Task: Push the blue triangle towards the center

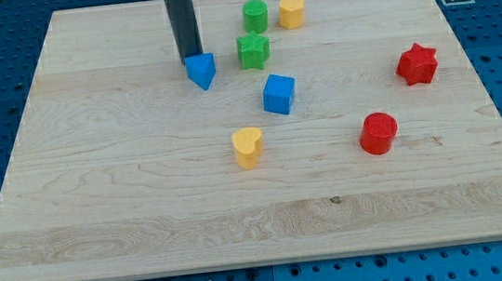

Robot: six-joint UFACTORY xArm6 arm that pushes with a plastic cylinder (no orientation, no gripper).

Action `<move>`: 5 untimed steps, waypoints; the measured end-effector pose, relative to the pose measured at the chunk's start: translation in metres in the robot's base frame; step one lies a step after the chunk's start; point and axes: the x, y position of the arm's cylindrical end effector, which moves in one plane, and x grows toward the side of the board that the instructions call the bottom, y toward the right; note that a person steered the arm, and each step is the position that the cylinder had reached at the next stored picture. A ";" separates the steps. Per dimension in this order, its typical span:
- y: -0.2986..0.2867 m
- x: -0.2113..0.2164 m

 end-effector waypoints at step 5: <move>0.010 0.050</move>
